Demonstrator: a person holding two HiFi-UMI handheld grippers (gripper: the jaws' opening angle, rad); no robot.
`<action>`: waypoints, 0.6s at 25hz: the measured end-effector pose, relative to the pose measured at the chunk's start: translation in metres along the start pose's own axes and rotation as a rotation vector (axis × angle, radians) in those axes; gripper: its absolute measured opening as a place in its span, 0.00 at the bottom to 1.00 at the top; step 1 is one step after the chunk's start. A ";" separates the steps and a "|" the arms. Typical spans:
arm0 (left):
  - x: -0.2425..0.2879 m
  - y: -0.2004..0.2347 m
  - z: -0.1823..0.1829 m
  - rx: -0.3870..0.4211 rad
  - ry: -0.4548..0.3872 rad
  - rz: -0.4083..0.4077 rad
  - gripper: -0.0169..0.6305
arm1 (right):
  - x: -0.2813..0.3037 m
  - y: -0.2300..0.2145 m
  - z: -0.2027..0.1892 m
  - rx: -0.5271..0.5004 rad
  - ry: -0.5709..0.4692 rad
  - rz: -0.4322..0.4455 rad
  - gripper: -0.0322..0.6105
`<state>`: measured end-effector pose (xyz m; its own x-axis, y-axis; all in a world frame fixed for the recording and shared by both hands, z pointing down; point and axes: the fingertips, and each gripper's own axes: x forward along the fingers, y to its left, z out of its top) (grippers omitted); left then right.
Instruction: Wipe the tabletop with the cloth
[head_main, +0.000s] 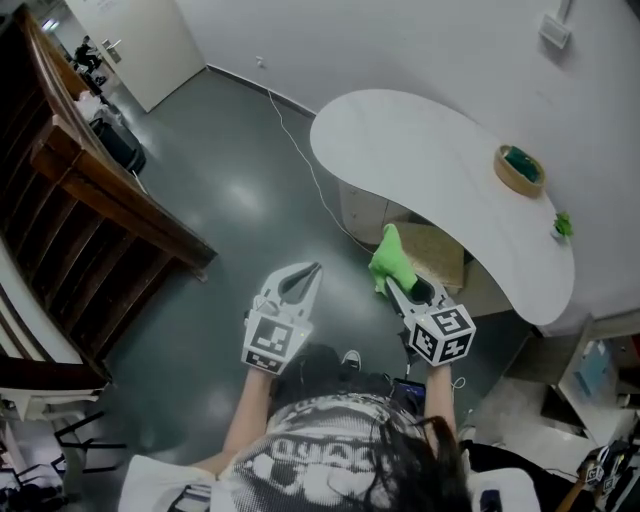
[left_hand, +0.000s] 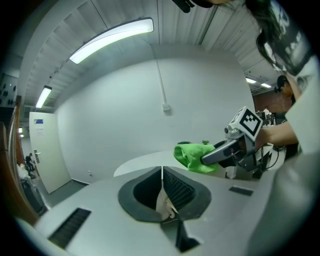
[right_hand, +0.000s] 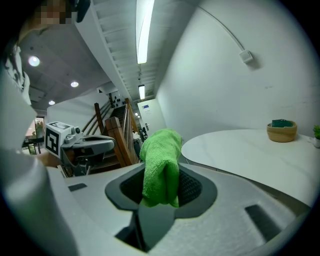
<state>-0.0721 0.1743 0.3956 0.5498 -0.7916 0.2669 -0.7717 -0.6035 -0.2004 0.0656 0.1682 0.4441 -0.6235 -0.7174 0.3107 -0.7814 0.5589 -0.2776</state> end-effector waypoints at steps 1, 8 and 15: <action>0.002 0.001 0.001 0.002 0.001 0.004 0.04 | 0.002 -0.001 0.000 0.002 0.000 0.005 0.27; 0.019 0.009 -0.011 -0.002 0.044 -0.011 0.04 | 0.018 -0.011 -0.005 0.034 0.008 0.014 0.27; 0.065 0.031 -0.012 0.016 0.040 -0.076 0.04 | 0.041 -0.046 0.010 0.058 -0.004 -0.053 0.27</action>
<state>-0.0639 0.1054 0.4178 0.5929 -0.7395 0.3188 -0.7232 -0.6631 -0.1930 0.0764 0.1089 0.4606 -0.5810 -0.7474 0.3224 -0.8105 0.4952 -0.3128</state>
